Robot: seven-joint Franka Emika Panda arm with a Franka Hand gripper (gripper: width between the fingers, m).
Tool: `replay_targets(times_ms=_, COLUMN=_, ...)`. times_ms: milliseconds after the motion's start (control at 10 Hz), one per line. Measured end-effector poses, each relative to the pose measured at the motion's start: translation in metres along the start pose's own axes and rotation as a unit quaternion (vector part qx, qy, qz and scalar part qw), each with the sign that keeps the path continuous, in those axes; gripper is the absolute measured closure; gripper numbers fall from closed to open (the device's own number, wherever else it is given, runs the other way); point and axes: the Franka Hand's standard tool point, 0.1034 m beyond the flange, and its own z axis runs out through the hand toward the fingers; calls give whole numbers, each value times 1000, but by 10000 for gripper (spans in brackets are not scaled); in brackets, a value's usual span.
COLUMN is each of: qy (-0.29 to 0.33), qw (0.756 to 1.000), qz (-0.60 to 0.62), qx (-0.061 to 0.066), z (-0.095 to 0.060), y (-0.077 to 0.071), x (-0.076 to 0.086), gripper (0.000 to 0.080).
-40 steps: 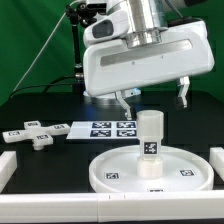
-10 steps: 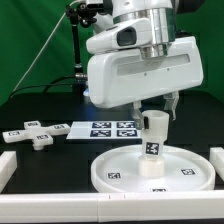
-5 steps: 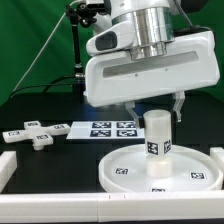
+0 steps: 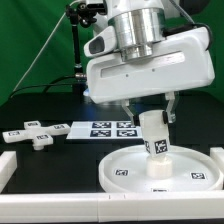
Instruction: Assemble round table
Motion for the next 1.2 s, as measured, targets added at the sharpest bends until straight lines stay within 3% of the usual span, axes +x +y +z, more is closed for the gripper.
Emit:
replay_targets(times_ms=500, qy=-12, qw=971, qz=238, qx=3, z=0, y=-2, x=-12, gripper=387)
replay_targets(times_ms=800, qy=-16, qw=976, qz=219, qx=3, z=0, y=-2, x=-13, gripper=386)
replay_targets(times_ms=900, qy=-22, qw=981, qz=193, qx=2, z=0, y=-3, x=-13, gripper=229)
replay_targets(times_ms=1000, qy=-24, qw=983, qz=180, qx=3, z=0, y=-7, x=-14, gripper=166)
replay_targets(times_ms=1200, qy=-39, qw=998, qz=44, qx=-2, z=-1, y=-16, x=-14, gripper=155)
